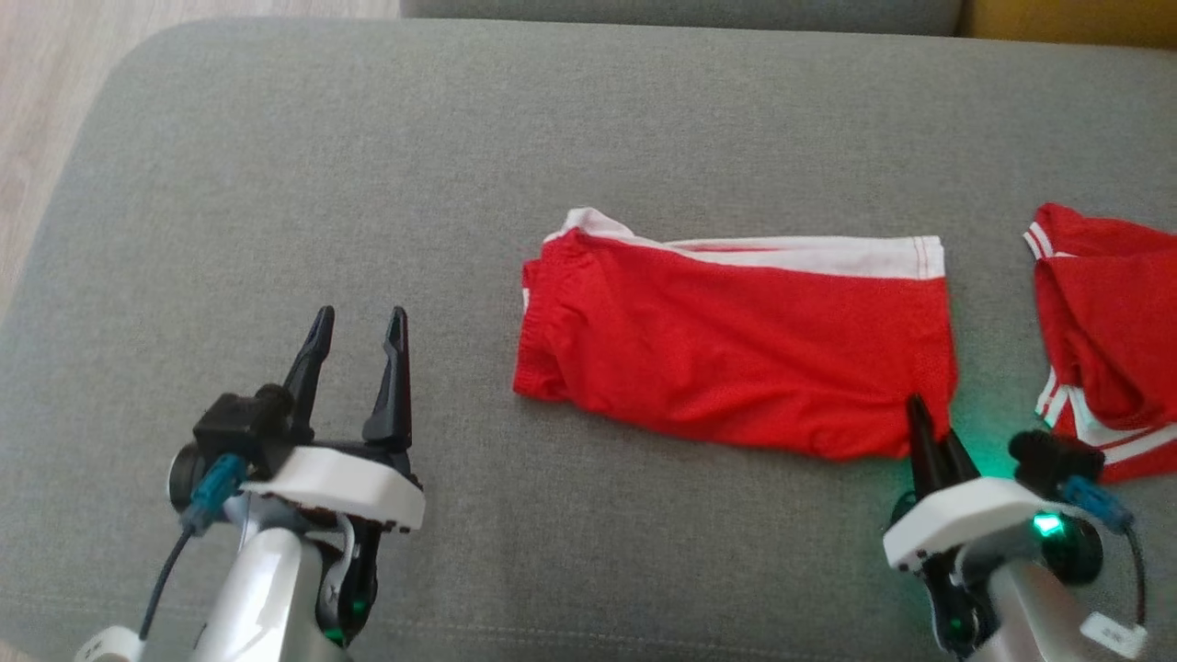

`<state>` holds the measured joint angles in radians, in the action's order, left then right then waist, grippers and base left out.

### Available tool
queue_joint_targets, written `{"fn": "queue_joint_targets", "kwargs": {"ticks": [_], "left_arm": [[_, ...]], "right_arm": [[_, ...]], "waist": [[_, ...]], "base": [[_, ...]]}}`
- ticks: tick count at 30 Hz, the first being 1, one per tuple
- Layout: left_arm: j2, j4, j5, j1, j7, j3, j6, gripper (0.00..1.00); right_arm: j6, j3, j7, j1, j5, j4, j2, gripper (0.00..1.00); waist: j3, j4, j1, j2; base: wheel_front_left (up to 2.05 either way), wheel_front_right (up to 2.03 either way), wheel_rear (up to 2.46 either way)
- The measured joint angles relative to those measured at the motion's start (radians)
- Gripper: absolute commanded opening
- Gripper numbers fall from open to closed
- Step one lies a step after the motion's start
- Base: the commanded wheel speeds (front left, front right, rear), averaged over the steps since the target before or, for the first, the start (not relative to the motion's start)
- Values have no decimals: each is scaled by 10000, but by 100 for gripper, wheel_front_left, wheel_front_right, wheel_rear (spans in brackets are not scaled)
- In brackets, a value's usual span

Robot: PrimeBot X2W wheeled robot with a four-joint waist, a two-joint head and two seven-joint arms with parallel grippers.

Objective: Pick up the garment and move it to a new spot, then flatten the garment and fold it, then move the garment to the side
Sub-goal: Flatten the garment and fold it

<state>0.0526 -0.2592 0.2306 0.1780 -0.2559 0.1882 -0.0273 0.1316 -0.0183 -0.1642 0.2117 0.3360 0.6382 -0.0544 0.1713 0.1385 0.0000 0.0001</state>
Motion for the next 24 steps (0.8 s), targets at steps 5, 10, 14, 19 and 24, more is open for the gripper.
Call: {"fn": "queue_joint_targets", "kwargs": {"ticks": [5,10,14,19,24], "left_arm": [[2,-4,0,-98,2,67,0,100],[4,-29,0,-98,2,268,-4,100],[8,-86,6,-100,2,295,-2,100],[8,-105,8,-111,2,407,-2,100],[6,-121,12,-111,2,543,2,100]], "right_arm": [[0,299,389,-403,59,-612,23,0],[0,533,794,-428,46,-980,42,0],[0,284,1162,-443,-69,-1572,38,0],[0,-1200,2023,115,-65,-2615,31,0],[0,-3450,2623,1612,780,-2901,-8,0]], "waist": [[-121,-54,0,0],[-238,32,0,0],[-378,136,0,0],[-555,284,0,0],[-567,558,0,0]], "base": [[0,0,0],[0,0,0],[0,0,0],[0,0,0],[0,0,0]]}}
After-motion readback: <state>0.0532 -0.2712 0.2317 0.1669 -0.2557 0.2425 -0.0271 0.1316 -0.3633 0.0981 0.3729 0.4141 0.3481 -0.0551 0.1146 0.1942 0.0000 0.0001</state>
